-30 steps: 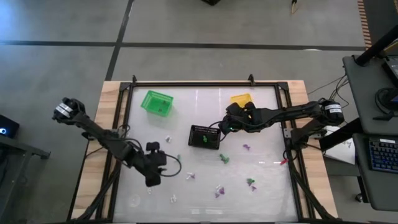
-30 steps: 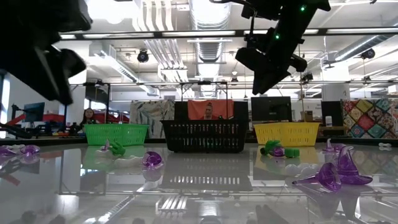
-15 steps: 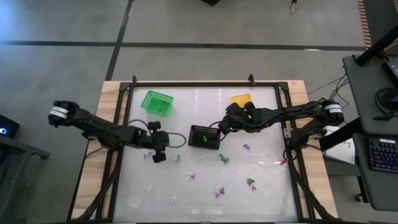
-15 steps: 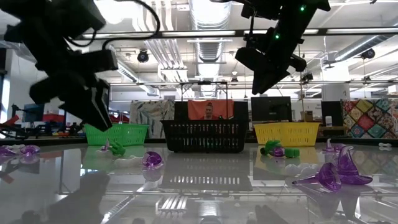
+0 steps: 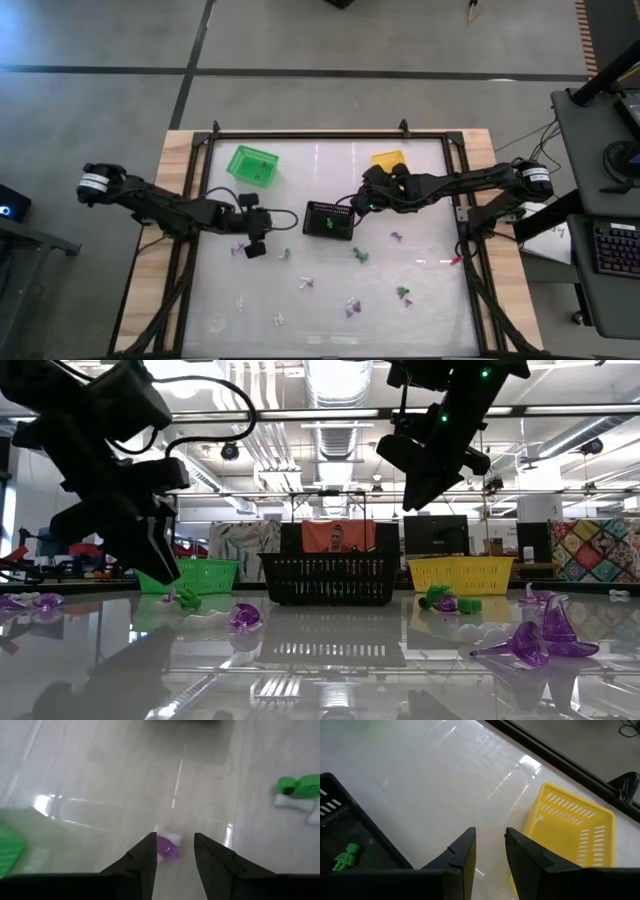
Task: Sort Halloween decoration
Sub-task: Put the purple witch hat toy into the green bin
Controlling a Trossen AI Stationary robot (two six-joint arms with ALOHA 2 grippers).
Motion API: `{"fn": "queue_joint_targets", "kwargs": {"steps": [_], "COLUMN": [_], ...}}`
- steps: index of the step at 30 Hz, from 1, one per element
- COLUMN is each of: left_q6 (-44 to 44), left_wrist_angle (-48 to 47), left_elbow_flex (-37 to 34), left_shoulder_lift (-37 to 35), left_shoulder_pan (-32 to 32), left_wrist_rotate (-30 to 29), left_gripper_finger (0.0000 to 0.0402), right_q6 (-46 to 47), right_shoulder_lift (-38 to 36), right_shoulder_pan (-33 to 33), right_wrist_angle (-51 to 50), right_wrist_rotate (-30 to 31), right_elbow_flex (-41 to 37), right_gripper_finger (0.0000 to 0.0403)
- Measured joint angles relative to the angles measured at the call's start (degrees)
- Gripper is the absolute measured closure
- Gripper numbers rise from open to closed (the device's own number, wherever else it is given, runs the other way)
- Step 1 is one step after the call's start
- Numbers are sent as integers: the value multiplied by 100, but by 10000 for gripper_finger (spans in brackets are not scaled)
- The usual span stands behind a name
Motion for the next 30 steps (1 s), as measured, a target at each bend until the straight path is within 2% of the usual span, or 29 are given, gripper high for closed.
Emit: {"fn": "queue_joint_targets", "kwargs": {"steps": [14,25,30], "left_q6": [-73,-89,-92], "left_wrist_angle": [30,10,-329], "left_elbow_flex": [-118,-19,164], "left_shoulder_lift": [0,0,-2], "left_shoulder_pan": [29,29,29], "left_wrist_rotate": [-13,-14,13], "left_gripper_finger": [394,401,401], "right_q6": [0,-2,-2], "right_shoulder_lift": [0,0,0], "right_shoulder_pan": [1,0,0], "right_wrist_angle": [17,19,17], "right_wrist_rotate": [-2,-7,-9], "right_elbow_flex": [0,-2,-9], "right_gripper_finger": [305,305,305]}}
